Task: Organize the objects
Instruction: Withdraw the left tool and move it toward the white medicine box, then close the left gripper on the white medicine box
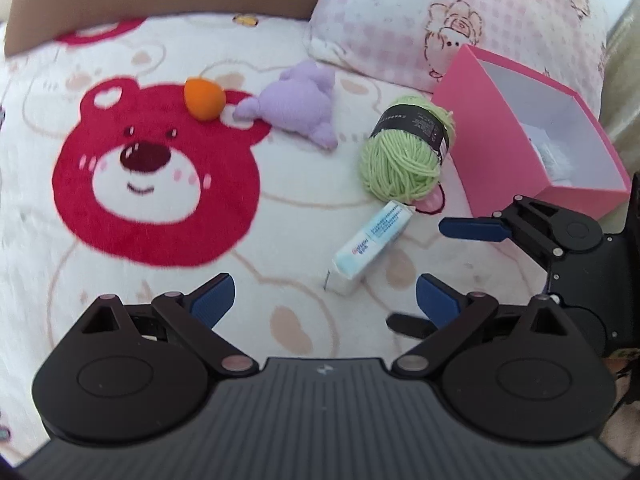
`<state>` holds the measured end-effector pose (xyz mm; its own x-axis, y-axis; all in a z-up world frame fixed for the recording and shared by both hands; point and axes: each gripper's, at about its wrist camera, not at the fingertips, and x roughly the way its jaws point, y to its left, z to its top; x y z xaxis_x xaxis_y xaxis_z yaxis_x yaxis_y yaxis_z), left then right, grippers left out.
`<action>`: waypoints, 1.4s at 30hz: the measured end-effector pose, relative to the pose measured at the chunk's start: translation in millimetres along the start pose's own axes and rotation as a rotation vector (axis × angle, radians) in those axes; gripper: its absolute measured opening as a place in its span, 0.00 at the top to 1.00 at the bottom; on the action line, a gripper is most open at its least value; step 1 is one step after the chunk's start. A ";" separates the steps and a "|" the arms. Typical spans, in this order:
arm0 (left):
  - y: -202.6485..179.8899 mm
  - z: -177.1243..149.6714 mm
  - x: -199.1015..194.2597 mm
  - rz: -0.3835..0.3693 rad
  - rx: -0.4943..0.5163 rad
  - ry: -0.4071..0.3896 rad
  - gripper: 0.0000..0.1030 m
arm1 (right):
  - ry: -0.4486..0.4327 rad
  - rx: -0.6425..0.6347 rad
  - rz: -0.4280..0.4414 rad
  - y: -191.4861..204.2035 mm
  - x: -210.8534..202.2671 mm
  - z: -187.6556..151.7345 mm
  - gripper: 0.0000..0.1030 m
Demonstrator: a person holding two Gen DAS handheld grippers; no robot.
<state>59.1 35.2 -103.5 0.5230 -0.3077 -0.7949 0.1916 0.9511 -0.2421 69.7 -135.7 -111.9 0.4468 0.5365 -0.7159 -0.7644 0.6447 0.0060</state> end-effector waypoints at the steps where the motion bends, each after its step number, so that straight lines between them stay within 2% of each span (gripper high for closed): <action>1: -1.2 0.1 2.1 0.000 0.014 -0.005 0.05 | 0.005 -0.017 -0.009 2.1 2.5 -1.6 0.12; 9: -0.2 -1.4 32.6 -0.066 -0.036 0.029 0.05 | 0.025 -0.053 -0.077 4.1 31.8 -5.4 0.12; 14: -0.7 -1.5 45.5 -0.060 -0.040 0.028 0.06 | 0.036 -0.022 -0.055 -3.4 45.6 -6.9 0.12; 18: 0.5 0.9 50.9 -0.071 -0.059 0.024 0.15 | 0.027 -0.020 -0.051 -3.6 48.5 -8.6 0.12; 22: 7.0 0.3 52.9 -0.140 -0.131 0.012 0.17 | 0.022 0.049 -0.031 -11.3 53.3 -10.4 0.11; 25: 5.2 -1.6 52.1 -0.116 -0.128 -0.002 0.18 | 0.006 0.051 -0.034 -10.5 53.0 -12.2 0.11; 26: 3.9 -2.2 51.7 -0.103 -0.119 -0.009 0.20 | 0.006 0.038 -0.043 -7.8 52.9 -12.3 0.11; 28: 4.3 -2.7 51.5 -0.087 -0.118 -0.005 0.35 | 0.003 0.026 -0.057 -5.1 52.8 -12.5 0.11; 30: 7.1 -3.2 52.3 -0.090 -0.133 0.003 0.44 | -0.001 0.016 -0.065 -3.1 52.2 -12.1 0.12; 33: 14.8 -3.8 56.1 -0.114 -0.191 0.017 0.55 | -0.010 0.004 -0.062 -1.2 48.9 -11.6 0.17; 36: 20.8 -4.5 59.2 -0.154 -0.261 0.028 0.61 | -0.017 0.030 -0.058 -2.5 46.1 -11.5 0.22; 39: 29.9 -2.4 67.3 -0.169 -0.362 0.072 0.61 | -0.014 0.058 -0.047 -5.8 45.7 -10.5 0.22; 42: 31.7 -1.2 68.4 -0.183 -0.373 0.046 0.61 | -0.017 0.056 -0.045 -5.4 45.5 -10.4 0.23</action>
<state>99.9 44.4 -166.3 0.4692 -0.4791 -0.7418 -0.0401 0.8276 -0.5599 89.3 -120.5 -151.8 0.4882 0.5153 -0.7044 -0.7163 0.6977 0.0139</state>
